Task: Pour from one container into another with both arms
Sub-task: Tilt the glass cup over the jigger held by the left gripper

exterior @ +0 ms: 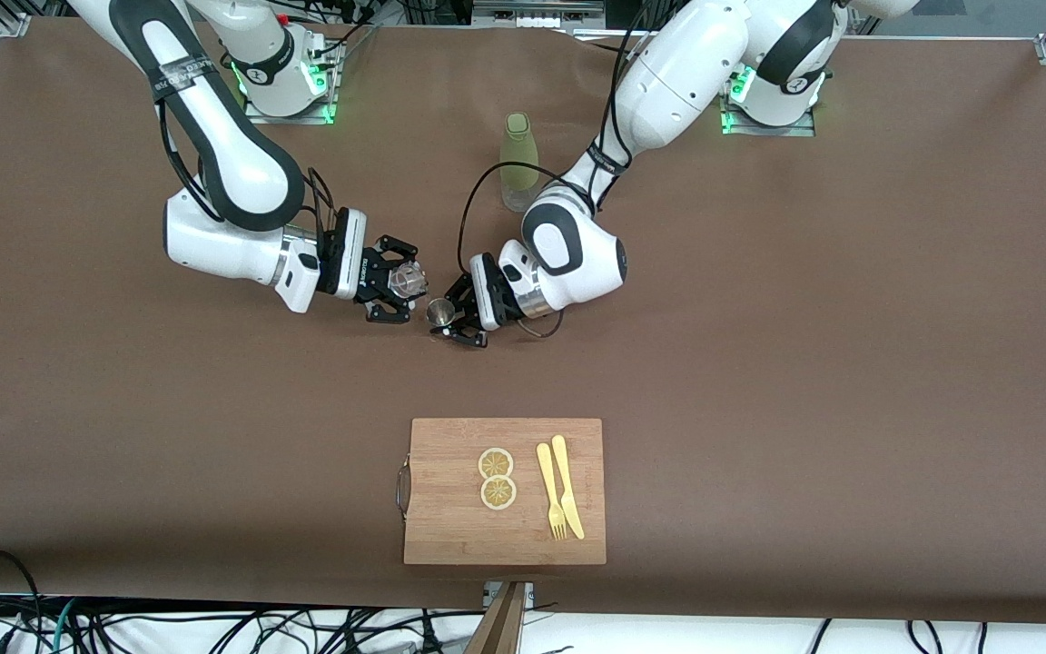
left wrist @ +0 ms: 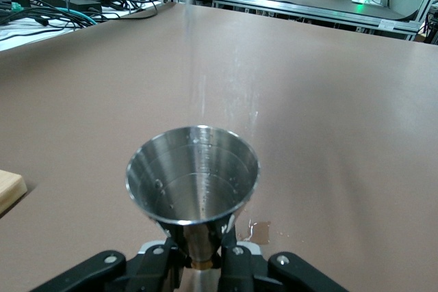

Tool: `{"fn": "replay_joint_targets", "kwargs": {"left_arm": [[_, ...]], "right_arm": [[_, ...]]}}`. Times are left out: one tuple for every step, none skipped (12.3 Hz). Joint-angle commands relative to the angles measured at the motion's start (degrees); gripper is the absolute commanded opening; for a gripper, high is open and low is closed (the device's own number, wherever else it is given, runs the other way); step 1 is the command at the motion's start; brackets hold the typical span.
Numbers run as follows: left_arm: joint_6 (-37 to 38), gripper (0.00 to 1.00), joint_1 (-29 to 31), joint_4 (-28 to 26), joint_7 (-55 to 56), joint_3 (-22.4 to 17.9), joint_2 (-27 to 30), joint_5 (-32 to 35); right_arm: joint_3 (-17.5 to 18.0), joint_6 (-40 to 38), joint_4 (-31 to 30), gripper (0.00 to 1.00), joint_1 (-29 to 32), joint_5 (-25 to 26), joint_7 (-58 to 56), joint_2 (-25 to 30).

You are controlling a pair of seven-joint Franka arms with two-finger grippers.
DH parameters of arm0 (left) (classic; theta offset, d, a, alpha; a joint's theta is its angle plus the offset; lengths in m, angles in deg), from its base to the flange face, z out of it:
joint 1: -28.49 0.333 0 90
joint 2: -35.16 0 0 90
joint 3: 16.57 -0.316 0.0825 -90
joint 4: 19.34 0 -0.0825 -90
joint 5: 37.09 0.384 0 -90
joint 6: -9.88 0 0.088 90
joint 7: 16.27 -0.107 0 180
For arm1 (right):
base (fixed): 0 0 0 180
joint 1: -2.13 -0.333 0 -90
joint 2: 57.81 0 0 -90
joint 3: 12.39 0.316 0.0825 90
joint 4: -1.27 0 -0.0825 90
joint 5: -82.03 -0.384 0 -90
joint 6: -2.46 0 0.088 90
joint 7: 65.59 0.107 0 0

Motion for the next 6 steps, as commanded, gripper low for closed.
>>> {"fn": "replay_joint_targets", "kwargs": {"left_arm": [[-1.4,0.00,-1.0,2.7,-0.4,-0.3,-1.3,-2.5],[-1.4,0.00,-1.0,2.7,-0.4,-0.3,-1.3,-2.5],[-1.4,0.00,-1.0,2.7,-0.4,-0.3,-1.3,-2.5],[-1.4,0.00,-1.0,2.7,-0.4,-0.3,-1.3,-2.5],[-1.4,0.00,-1.0,2.6,-0.5,-0.3,-1.3,-2.5],[-1.4,0.00,-1.0,2.6,-0.5,-0.3,-1.3,-2.5]], "right_arm": [[0.1,2.6,-0.5,0.06,-1.0,-0.1,2.1,0.3],[0.1,3.0,-0.5,0.06,-1.0,-0.1,2.8,0.3],[0.1,3.0,-0.5,0.06,-1.0,0.4,2.8,0.3],[0.1,3.0,-0.5,0.06,-1.0,0.6,2.8,0.3],[0.1,3.1,-0.5,0.06,-1.1,0.6,2.8,0.4],[0.1,3.1,-0.6,0.06,-1.1,0.7,2.8,0.4]]}}
